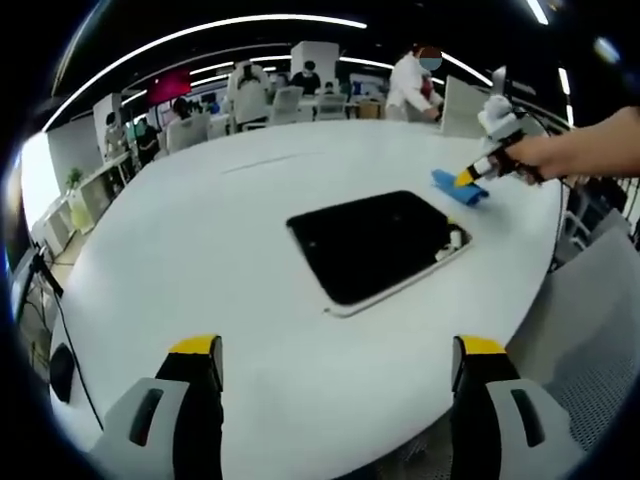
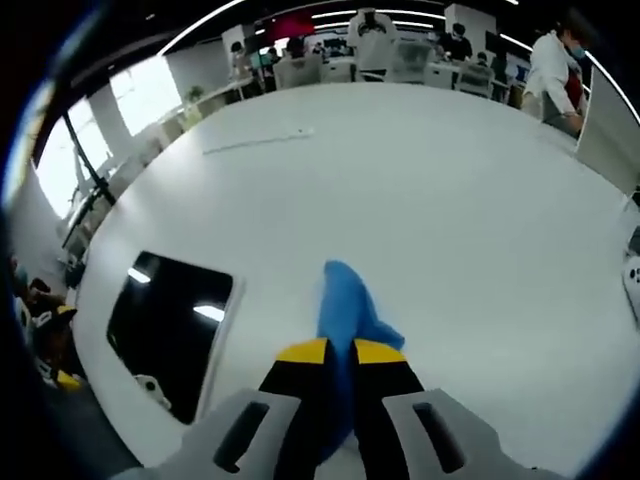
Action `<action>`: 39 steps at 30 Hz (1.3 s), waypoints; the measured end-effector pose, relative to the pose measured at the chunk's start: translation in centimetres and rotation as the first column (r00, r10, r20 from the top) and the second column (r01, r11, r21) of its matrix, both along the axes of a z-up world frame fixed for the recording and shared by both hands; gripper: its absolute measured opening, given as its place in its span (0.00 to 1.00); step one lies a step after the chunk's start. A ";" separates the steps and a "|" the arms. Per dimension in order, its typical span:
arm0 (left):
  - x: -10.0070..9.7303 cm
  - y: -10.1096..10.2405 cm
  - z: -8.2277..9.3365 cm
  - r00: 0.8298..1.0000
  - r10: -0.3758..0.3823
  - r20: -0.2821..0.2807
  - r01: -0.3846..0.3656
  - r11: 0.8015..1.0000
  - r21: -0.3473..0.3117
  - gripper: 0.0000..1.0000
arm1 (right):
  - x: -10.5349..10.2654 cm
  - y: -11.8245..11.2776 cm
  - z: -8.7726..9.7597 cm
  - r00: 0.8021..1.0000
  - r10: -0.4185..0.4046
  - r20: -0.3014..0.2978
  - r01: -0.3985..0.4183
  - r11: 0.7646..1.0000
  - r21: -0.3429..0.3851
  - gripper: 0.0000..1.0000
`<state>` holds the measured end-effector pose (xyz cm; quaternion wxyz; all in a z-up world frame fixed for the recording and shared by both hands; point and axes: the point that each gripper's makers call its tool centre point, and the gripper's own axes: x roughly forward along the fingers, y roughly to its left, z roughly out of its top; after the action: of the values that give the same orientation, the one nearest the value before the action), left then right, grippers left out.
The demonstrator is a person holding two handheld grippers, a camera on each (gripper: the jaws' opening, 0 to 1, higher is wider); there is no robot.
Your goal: Wipe the mirror surface with the cleaning cloth until all visible marks leave the cleaned area.
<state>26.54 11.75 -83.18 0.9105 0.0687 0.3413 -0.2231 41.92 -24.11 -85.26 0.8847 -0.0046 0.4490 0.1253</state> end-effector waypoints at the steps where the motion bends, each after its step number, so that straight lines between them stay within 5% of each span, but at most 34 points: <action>1: 0.0 0.1 0.0 1.000 0.004 0.000 -0.004 1.000 -0.001 0.96 | 0.1 -0.1 0.3 1.000 0.001 0.002 -0.001 1.000 -0.002 0.04; 16: -0.2 -0.7 0.0 1.000 -0.030 -0.003 0.030 0.999 -0.024 0.99 | 0.1 -0.4 2.9 0.998 -0.066 -0.002 0.066 0.997 0.044 0.04; 39: -0.1 -0.7 -0.1 1.000 -0.027 0.000 0.026 0.999 -0.029 0.99 | 0.1 2.6 2.0 0.996 -0.069 -0.050 0.072 0.996 0.059 0.03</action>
<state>26.42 11.01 -83.29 0.9082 0.0601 0.3375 -0.2400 41.99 -21.50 -83.29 0.8773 0.0411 0.4660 0.1076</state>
